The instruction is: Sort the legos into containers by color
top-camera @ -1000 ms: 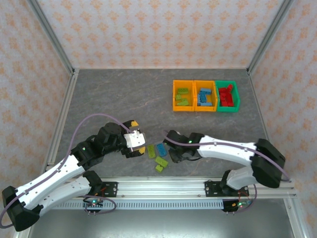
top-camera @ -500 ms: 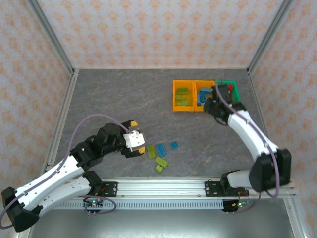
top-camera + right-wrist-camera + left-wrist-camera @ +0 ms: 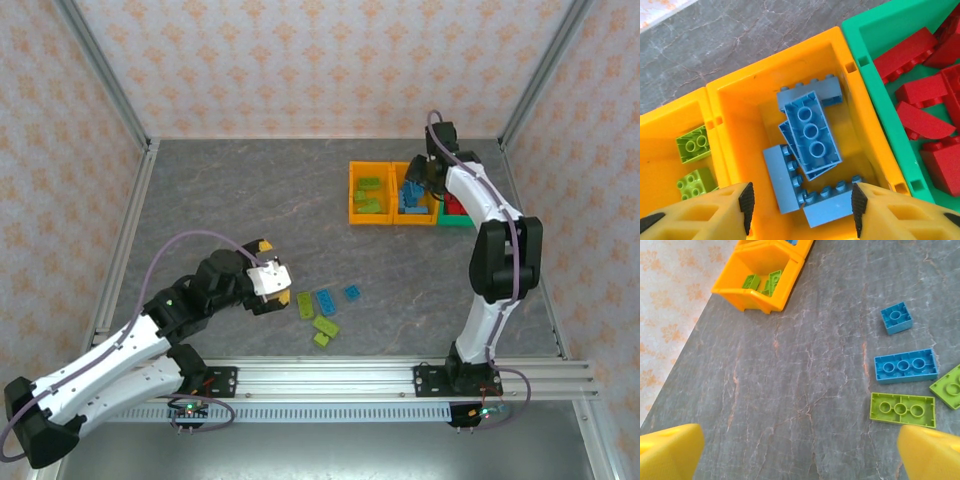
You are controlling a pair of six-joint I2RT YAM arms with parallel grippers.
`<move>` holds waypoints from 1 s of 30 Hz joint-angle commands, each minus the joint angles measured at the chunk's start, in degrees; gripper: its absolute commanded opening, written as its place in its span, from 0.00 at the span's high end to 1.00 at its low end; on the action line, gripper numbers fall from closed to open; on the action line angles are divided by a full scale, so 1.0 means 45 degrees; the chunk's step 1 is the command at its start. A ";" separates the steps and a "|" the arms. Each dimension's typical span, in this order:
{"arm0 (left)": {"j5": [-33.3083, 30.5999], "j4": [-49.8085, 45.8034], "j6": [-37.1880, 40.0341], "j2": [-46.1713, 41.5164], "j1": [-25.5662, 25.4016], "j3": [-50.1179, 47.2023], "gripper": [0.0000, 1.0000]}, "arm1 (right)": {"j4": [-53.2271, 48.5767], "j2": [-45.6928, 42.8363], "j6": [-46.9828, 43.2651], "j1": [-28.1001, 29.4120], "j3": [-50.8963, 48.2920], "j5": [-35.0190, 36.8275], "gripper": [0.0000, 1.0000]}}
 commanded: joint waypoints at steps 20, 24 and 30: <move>-0.4027 -0.3791 -2.0028 0.5669 -0.1173 0.4223 0.25 | -0.6008 -0.9817 0.2300 0.6003 -0.5431 -0.5177 0.32; -0.4285 -0.3084 -2.0988 0.6722 -0.2709 0.3884 0.23 | -0.5862 -0.9983 0.2840 0.6395 -0.5614 -0.3997 0.31; -0.4446 -0.2541 -2.2548 0.8724 -0.3600 0.3552 0.25 | -0.5682 -0.9579 0.2493 0.6392 -0.5741 -0.3997 0.29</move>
